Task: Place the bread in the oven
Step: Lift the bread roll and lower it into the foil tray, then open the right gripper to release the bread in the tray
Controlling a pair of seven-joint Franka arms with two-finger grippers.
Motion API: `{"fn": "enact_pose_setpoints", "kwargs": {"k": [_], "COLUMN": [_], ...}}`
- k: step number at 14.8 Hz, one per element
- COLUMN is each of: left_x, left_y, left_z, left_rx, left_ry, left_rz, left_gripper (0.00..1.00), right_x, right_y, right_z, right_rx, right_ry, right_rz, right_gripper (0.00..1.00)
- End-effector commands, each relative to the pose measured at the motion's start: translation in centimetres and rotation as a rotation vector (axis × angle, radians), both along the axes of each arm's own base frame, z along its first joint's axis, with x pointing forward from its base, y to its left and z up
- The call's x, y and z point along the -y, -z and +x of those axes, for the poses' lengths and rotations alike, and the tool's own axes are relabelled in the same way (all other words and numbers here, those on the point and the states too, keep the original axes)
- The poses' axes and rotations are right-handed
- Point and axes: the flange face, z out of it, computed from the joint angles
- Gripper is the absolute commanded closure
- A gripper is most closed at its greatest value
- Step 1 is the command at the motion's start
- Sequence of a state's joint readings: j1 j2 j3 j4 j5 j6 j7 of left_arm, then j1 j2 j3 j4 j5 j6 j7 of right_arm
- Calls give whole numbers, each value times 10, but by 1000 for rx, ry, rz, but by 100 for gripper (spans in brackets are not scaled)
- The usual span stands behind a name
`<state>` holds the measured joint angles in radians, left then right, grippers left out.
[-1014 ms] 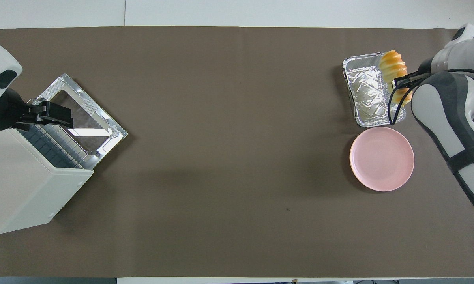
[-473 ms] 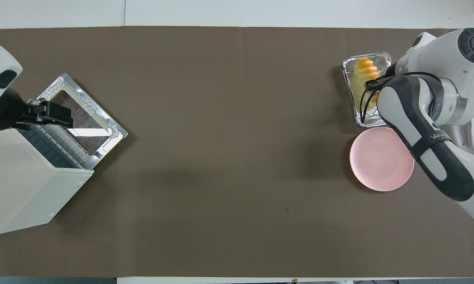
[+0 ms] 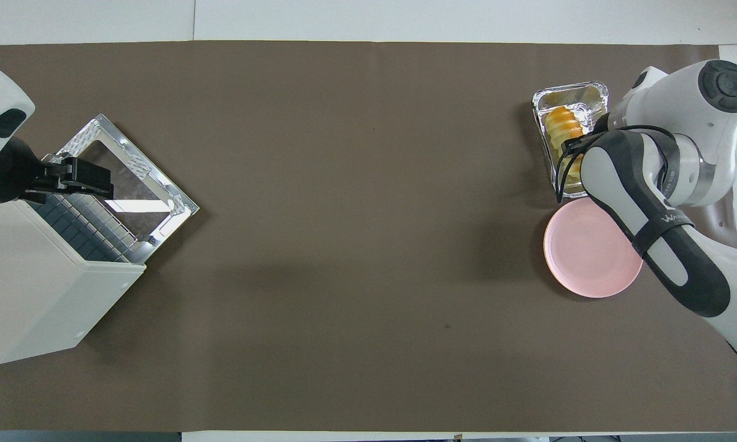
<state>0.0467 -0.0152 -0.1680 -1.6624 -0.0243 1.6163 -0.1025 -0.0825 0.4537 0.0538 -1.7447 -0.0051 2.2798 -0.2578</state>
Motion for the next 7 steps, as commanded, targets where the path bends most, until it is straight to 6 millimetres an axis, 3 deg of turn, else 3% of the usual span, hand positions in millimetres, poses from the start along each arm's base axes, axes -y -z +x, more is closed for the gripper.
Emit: {"fn": "enact_pose_setpoints", "kwargs": {"k": [1, 3, 6, 7], "left_x": [-2, -2, -2, -2], "left_y": [-1, -1, -1, -1], "left_z": [-7, -7, -7, -7], "left_rx": [2, 2, 2, 1], "left_ry": [-2, -2, -2, -1], "left_rz": [-13, -13, -13, -15], "left_gripper": [0, 0, 0, 0], "right_x": [3, 9, 18, 29], "right_y": [-3, -13, -43, -44], "right_z": [-12, -9, 2, 3], "right_rx": [9, 5, -7, -1], "right_ry": [26, 29, 28, 24], "right_rz": [11, 11, 10, 7], "right_gripper": [0, 0, 0, 0]}}
